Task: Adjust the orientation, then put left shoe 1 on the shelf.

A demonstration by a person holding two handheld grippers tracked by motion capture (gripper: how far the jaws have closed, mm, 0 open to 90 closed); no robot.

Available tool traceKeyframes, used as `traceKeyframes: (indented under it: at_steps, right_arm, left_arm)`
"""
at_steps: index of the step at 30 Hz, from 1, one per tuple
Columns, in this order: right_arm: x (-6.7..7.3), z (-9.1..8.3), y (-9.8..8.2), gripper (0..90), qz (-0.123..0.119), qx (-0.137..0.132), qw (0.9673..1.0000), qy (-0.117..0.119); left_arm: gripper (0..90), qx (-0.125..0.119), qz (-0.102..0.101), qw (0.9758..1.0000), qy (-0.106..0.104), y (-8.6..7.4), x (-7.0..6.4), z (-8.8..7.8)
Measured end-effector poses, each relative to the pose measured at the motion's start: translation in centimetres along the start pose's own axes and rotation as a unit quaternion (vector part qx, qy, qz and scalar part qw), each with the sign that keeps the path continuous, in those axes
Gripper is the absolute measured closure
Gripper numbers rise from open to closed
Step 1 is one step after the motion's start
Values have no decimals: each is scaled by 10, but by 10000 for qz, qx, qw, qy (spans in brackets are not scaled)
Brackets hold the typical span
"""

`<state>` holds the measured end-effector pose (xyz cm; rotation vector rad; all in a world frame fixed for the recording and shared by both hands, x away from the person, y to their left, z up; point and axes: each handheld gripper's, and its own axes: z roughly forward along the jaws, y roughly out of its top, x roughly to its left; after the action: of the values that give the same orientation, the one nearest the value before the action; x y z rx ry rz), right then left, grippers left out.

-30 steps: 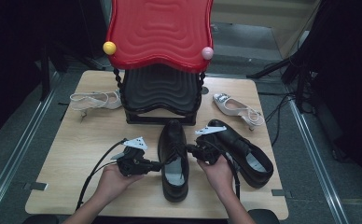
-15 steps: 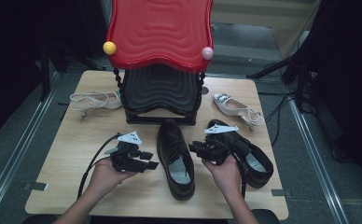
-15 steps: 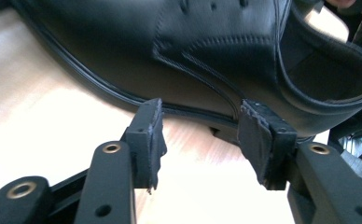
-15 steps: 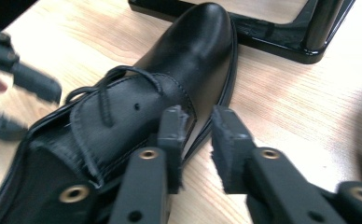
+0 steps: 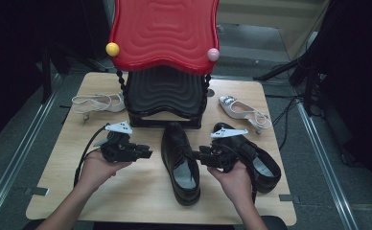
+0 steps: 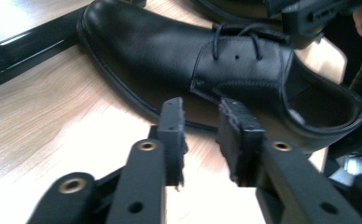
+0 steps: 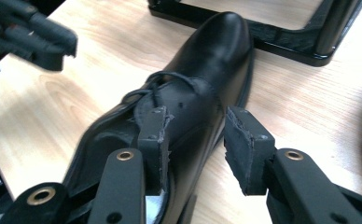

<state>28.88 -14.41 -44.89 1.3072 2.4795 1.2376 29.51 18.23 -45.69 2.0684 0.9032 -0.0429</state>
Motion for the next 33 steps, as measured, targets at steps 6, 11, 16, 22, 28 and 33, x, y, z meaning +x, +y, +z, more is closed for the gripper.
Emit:
traceKeyframes:
  at_steps: [6,11,16,22,28,33]
  right_arm:
    - [18,-10,9,573,27,34,9998,206]
    - [32,-3,6,551,-194,223,9992,258]
    - [48,4,-2,524,-240,325,9984,404]
    - [58,7,-12,522,-228,476,9974,488]
    - [63,22,-21,517,-69,688,9963,515]
    - [67,28,-20,496,0,724,9962,490]
  left_arm:
    - [863,129,319,9994,0,16,1,-5]
    - [872,36,371,9993,-79,34,2,-12]
    - [839,-199,431,9989,-65,47,1,-23]
    - [900,-105,514,9986,-84,57,4,-27]
    - [895,-159,575,9982,-35,80,7,-37]
    - [891,-114,641,9979,21,95,9,-42]
